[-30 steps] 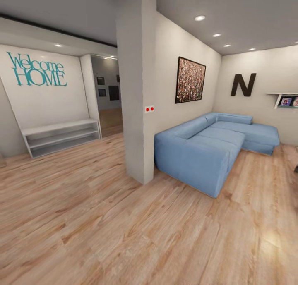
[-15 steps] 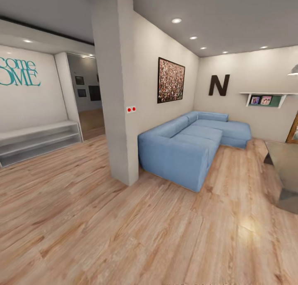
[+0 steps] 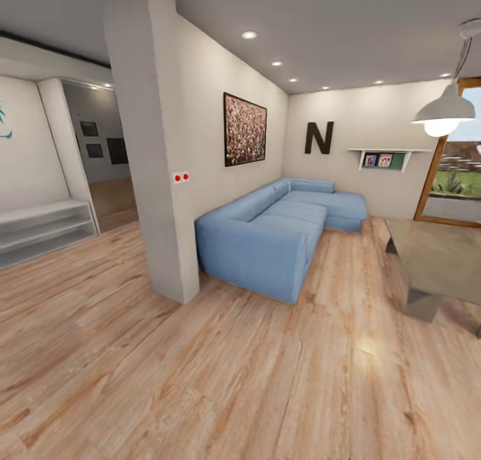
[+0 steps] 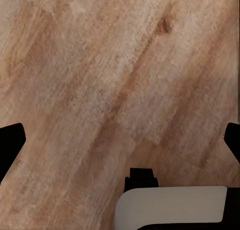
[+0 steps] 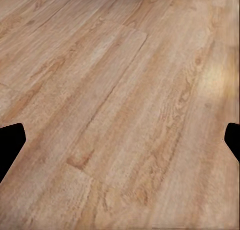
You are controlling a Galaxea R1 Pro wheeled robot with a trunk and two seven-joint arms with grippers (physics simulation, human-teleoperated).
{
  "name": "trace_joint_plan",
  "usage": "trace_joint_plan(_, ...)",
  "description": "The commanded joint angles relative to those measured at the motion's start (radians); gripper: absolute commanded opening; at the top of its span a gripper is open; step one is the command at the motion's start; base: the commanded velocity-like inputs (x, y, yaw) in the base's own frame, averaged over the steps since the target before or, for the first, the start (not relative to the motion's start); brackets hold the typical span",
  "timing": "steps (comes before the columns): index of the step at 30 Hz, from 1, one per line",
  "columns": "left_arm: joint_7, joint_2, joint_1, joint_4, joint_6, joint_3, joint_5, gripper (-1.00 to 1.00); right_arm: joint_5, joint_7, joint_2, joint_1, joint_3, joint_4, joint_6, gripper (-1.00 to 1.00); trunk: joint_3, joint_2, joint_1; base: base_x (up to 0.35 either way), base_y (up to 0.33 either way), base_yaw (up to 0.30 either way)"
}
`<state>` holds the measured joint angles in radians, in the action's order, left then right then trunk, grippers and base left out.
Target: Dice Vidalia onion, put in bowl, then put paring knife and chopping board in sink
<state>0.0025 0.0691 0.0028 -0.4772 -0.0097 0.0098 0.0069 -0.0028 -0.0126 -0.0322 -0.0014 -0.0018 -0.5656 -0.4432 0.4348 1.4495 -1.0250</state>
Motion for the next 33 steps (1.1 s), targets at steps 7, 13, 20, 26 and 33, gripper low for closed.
trace_joint_plan(7, 0.000, 0.000, 0.000, 0.000, -0.001, 0.001, 0.001, 1.00, 0.000, -0.001, 0.000, 0.000, 0.000, 0.000, -0.006, 1.00, 0.001, 0.000, 0.000, 0.000, 0.000, -0.280)
trace_joint_plan(13, 0.000, 0.000, 0.000, 0.000, -0.001, 0.001, 0.001, 1.00, 0.000, -0.002, 0.000, 0.000, 0.000, 0.000, -0.006, 1.00, 0.001, 0.000, 0.000, 0.000, 0.000, -0.279)
trace_joint_plan(20, 0.000, 0.000, 0.000, 0.002, -0.001, 0.001, 0.001, 1.00, 0.000, -0.001, 0.000, 0.000, 0.000, 0.000, -0.006, 1.00, 0.001, 0.000, 0.000, 0.000, 0.000, -0.279)
trace_joint_plan(26, 0.000, 0.000, 0.000, 0.000, -0.001, 0.001, 0.001, 1.00, 0.000, -0.001, 0.000, 0.000, 0.000, 0.000, -0.006, 1.00, 0.001, 0.000, 0.000, 0.000, 0.000, -0.279)
trace_joint_plan(33, 0.000, 0.000, 0.000, 0.000, -0.001, 0.001, 0.001, 1.00, 0.000, -0.001, 0.000, 0.000, 0.000, 0.000, -0.006, 1.00, 0.001, 0.000, 0.000, 0.000, 0.000, -0.279)
